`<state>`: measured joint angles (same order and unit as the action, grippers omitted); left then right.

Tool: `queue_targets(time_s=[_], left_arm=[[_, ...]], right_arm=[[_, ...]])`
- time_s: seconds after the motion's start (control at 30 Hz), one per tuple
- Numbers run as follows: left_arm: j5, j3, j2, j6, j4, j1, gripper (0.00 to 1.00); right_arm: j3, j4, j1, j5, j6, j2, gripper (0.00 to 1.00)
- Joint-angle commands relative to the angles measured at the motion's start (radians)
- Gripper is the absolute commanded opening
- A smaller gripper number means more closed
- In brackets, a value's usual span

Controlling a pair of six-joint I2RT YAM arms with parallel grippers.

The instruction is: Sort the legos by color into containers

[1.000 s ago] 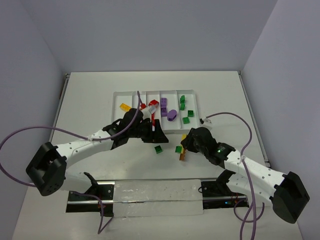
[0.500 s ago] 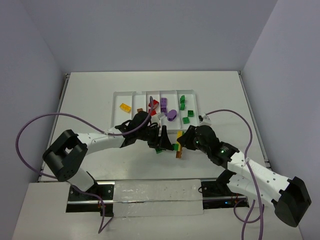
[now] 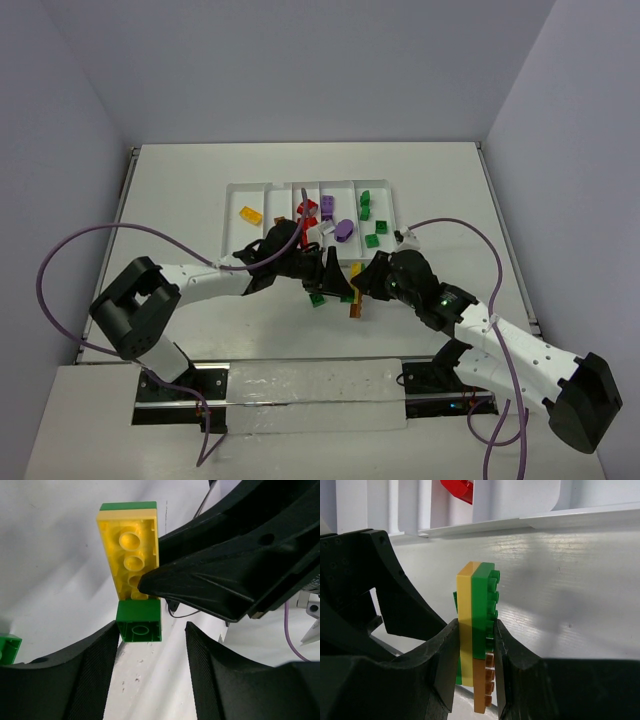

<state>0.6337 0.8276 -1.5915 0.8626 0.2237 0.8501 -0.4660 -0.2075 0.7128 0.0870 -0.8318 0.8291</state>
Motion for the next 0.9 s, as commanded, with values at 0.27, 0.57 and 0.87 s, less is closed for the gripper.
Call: queue_targets(time_s=[0.27,0.57,0.87], left_arm=[[0.036,0.015,-0.048,0.032,0.106,0.017,0.44],[-0.033,0.02,0.005,-0.014,0.007,0.013,0.0],[-0.069,-0.036,0.083,-0.025,-0.027,-0.044,0.0]], right_arm=[[-0.051,0.056,-0.004,-0.024,0.003,-0.003,0.0],[-0.076,-0.082,-0.011,0.142,-0.002,0.006,0.0],[-0.038,-0.194,-0.088,0.237,-0.035,-0.013,0.0]])
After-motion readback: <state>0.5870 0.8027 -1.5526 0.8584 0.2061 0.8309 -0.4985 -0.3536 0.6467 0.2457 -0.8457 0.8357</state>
